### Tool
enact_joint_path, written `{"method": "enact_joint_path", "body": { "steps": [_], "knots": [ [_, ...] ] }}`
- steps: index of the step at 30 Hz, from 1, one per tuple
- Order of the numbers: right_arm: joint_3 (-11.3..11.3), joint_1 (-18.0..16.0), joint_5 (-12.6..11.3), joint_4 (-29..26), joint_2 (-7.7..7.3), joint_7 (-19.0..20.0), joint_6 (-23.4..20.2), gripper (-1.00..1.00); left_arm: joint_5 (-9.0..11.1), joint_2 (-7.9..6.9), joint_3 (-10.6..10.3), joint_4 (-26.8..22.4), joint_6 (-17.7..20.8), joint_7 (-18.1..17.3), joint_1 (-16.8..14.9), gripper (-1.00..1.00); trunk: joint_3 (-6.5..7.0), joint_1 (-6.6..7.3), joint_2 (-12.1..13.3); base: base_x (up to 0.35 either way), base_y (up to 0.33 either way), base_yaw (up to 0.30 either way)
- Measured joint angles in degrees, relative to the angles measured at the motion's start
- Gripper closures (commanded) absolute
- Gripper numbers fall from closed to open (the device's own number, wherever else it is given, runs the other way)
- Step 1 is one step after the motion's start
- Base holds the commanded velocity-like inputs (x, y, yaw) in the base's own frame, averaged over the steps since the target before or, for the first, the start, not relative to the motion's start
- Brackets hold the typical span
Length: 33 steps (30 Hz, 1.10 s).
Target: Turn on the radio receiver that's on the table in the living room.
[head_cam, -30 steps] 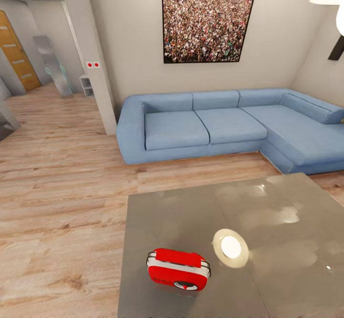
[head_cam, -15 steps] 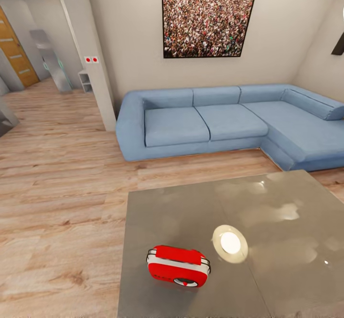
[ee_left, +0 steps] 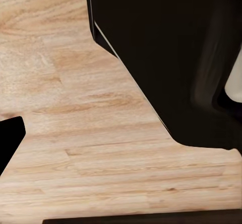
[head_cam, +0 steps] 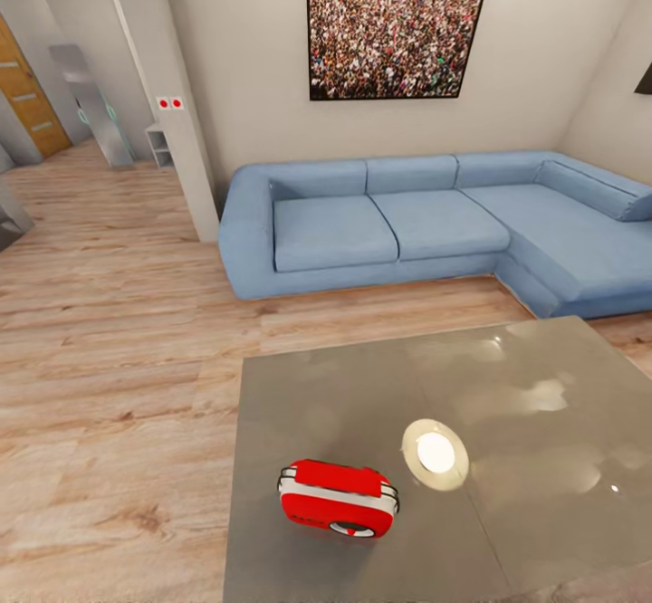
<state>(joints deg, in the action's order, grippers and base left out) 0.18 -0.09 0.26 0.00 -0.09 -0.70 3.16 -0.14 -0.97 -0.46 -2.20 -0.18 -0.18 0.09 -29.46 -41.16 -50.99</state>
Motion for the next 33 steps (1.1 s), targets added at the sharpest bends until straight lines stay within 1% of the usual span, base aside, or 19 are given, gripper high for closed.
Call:
{"method": "enact_joint_path", "body": {
  "steps": [33],
  "knots": [
    [0.0, 0.0, 0.0, 0.0, 0.00, 0.0, 0.0, -1.00, 0.0, 0.00, 0.0, 0.0, 0.0, 0.0, 0.0, -1.00, -3.06, 0.00, 0.0, 0.000, 0.000, 0.000]
  ]
}}
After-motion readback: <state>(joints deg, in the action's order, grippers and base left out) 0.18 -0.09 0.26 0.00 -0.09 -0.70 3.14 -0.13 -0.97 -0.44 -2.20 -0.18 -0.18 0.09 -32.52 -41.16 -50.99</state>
